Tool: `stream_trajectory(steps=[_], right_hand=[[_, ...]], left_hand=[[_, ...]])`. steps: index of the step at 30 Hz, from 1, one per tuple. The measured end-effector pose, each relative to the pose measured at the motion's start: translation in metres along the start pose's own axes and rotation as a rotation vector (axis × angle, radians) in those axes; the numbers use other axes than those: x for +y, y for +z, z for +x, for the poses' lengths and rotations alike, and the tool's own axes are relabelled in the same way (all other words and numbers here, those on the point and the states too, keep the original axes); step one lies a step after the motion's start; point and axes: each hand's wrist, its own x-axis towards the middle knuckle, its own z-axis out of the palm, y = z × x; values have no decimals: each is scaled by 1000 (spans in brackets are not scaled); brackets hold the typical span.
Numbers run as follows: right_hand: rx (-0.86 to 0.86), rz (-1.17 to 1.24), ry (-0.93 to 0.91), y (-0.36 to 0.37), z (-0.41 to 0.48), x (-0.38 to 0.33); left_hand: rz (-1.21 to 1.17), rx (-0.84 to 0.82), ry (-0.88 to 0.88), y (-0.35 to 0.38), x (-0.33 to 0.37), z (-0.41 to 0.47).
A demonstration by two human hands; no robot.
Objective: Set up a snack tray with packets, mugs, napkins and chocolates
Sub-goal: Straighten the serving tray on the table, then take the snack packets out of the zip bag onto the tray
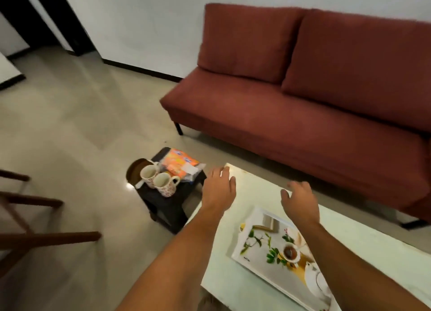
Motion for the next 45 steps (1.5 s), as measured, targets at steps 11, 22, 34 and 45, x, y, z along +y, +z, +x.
stream_trajectory(steps=[11, 22, 34, 45], right_hand=[[-67, 4, -442, 20, 6, -236], [-411, -256, -341, 202, 62, -289], [-455, -482, -481, 350, 119, -245], [-391, -604, -633, 387, 137, -247]], left_hand=[[-54, 243, -67, -129, -110, 51], [41, -180, -142, -52, -270, 125], [254, -507, -7, 82, -317, 200], [199, -583, -77, 111, -327, 209]])
